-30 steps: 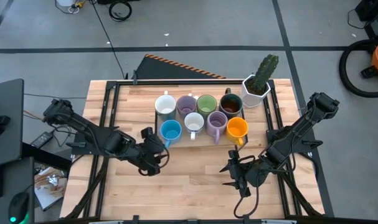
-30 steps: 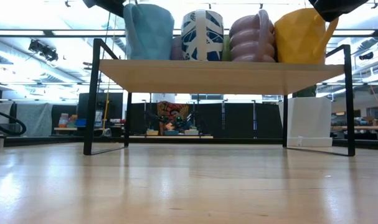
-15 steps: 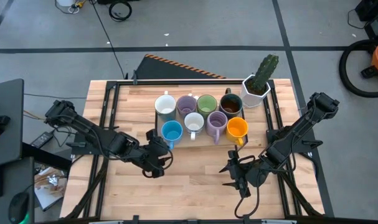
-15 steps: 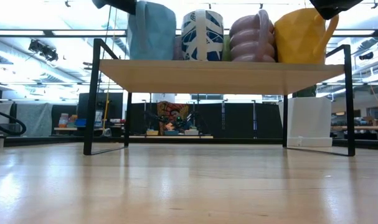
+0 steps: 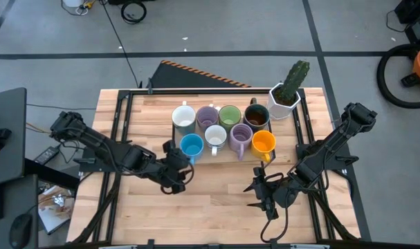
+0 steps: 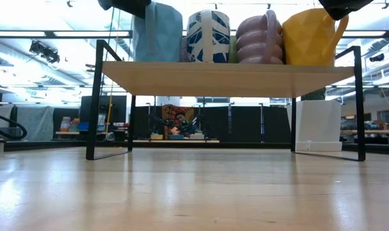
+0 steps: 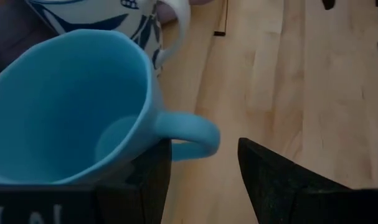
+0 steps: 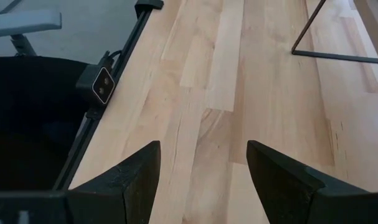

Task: Place coffee mugs
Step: Put the blue mug on the shelf, then adjust the green mug

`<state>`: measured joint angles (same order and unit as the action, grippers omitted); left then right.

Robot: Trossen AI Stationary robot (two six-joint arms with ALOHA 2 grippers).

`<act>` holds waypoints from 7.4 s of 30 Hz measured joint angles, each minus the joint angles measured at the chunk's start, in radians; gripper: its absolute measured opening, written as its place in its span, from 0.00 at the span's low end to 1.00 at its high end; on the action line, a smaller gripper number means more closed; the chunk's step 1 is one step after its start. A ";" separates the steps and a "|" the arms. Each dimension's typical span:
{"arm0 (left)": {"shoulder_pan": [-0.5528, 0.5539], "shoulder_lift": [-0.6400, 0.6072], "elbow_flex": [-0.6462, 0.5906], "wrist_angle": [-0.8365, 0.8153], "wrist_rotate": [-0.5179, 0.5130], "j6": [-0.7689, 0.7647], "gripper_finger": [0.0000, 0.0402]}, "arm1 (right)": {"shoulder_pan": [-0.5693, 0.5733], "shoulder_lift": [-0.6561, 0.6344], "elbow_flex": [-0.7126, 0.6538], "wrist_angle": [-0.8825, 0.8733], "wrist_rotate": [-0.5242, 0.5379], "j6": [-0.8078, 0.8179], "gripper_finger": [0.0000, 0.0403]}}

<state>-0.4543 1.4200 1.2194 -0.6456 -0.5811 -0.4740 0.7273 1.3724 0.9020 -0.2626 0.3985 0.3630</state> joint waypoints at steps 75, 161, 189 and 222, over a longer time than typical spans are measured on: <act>0.056 -0.017 0.000 0.061 0.137 0.230 0.48 | 0.020 -0.141 -0.015 -0.021 -0.034 -0.087 0.61; 0.462 -1.199 -1.211 1.001 0.481 0.402 0.01 | -0.276 -1.371 -0.823 0.510 -0.019 -0.624 0.59; 0.495 -1.198 -1.212 0.839 0.523 0.331 0.03 | -0.415 -1.371 -0.853 0.445 -0.310 -0.426 0.59; 0.495 -1.198 -1.213 0.832 0.522 0.328 0.03 | -0.414 -1.370 -0.845 0.334 -0.201 -0.403 0.57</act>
<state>0.0410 0.2222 0.0067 0.1860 -0.0589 -0.1455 0.3130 0.0025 0.0569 0.0717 0.1974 -0.0405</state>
